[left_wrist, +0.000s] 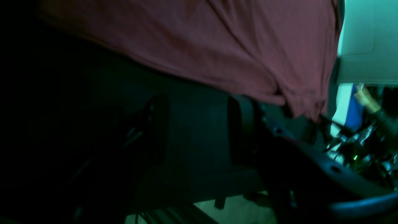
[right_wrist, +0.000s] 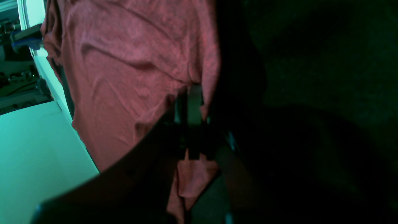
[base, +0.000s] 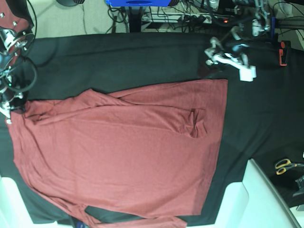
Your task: Fold the T-shirt properly
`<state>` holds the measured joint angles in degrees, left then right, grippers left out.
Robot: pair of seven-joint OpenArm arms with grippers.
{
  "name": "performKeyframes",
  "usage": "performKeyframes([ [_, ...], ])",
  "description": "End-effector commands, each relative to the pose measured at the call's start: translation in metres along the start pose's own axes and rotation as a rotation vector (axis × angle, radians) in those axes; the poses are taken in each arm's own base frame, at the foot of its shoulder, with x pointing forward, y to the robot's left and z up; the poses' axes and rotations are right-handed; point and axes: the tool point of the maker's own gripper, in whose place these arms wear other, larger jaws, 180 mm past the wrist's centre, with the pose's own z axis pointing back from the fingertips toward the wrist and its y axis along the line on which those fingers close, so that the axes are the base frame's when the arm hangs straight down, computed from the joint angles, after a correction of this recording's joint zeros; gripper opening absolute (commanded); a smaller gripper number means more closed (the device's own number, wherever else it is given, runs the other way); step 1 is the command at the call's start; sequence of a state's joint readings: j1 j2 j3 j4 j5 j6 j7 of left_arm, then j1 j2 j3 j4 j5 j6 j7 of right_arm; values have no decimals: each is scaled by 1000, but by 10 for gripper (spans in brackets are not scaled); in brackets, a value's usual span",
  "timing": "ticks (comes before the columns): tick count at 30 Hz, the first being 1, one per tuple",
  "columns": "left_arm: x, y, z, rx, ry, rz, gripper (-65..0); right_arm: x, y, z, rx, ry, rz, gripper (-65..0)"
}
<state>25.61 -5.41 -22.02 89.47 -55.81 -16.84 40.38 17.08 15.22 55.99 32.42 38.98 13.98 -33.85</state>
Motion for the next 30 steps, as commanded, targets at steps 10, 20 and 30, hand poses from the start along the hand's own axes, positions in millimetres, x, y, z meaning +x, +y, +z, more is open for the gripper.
performKeyframes([
  [10,38,53,36,124,-140,55,-179,13,12,4,29,6,14,-645],
  [20,45,67,8,159,-123,66,-169,12,12,4,30,6,12,-645],
  [30,55,59,-21,147,-125,69,-169,13,11,5,29,4,11,-645],
])
